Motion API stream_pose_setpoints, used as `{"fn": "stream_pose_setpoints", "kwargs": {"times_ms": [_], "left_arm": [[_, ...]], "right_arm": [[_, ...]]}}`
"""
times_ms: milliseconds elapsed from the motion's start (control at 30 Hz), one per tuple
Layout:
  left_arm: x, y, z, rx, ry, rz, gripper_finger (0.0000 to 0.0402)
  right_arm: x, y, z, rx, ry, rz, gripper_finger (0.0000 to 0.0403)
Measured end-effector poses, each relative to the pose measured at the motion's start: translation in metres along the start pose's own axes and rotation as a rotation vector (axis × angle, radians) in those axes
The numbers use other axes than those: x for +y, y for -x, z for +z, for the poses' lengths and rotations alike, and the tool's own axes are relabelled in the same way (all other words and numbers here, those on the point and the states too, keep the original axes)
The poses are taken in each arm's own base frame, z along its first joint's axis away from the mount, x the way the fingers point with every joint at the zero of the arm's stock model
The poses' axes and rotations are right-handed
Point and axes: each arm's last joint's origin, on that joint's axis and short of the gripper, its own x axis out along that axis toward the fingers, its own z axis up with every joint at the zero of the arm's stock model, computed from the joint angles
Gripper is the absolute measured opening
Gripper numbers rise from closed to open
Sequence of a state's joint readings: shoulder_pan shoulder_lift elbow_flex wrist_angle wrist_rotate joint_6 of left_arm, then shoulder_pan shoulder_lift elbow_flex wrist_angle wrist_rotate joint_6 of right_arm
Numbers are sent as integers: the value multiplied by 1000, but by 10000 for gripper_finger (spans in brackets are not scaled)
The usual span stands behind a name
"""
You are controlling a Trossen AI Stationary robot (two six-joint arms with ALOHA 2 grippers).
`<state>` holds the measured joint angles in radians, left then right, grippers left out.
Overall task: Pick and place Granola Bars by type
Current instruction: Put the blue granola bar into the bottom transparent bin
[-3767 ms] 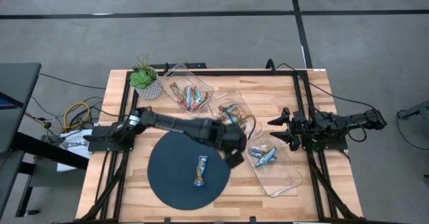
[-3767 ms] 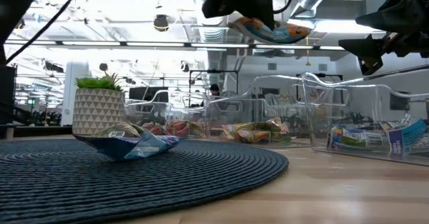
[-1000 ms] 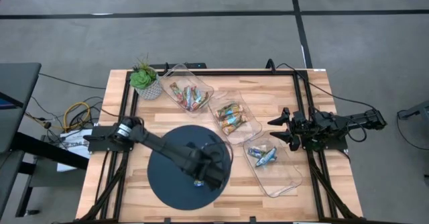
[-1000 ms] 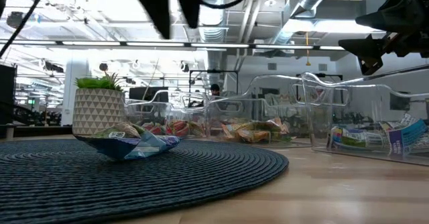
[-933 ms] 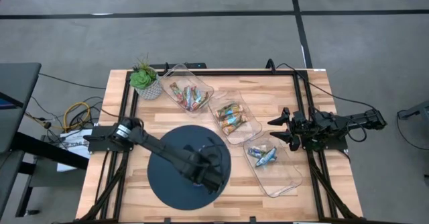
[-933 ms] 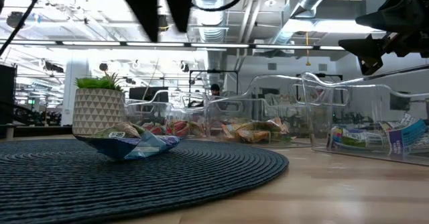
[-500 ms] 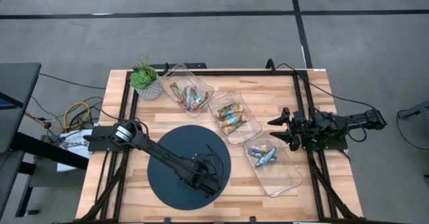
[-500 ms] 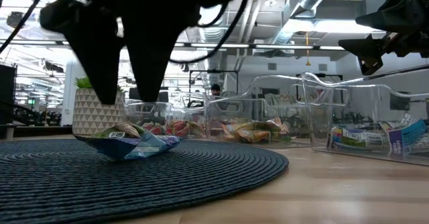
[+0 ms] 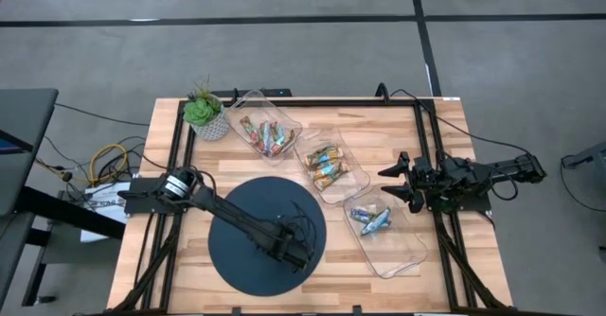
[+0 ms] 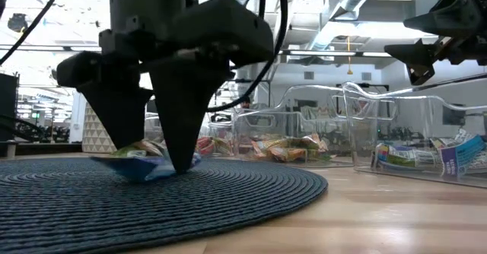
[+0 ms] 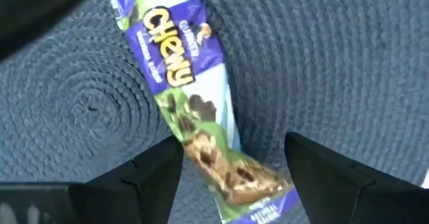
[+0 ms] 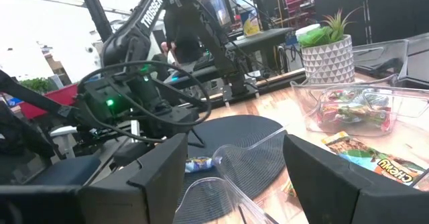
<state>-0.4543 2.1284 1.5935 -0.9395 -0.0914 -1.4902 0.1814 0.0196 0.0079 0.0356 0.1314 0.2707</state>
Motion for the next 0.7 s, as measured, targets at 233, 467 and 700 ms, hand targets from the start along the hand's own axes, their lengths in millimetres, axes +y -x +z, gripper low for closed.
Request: {"fn": "stream_pose_setpoints", "kwargs": {"times_ms": [233,467,700], "left_arm": [[1,-3,2,7,-19,-5,254],[1,-3,2,6,-57,-8,212],[1,-3,2,2,-58,-7,142]], "right_arm": [[0,0,0,0,0,0,244],[0,0,0,0,0,0,244],[0,0,0,0,0,0,244]]}}
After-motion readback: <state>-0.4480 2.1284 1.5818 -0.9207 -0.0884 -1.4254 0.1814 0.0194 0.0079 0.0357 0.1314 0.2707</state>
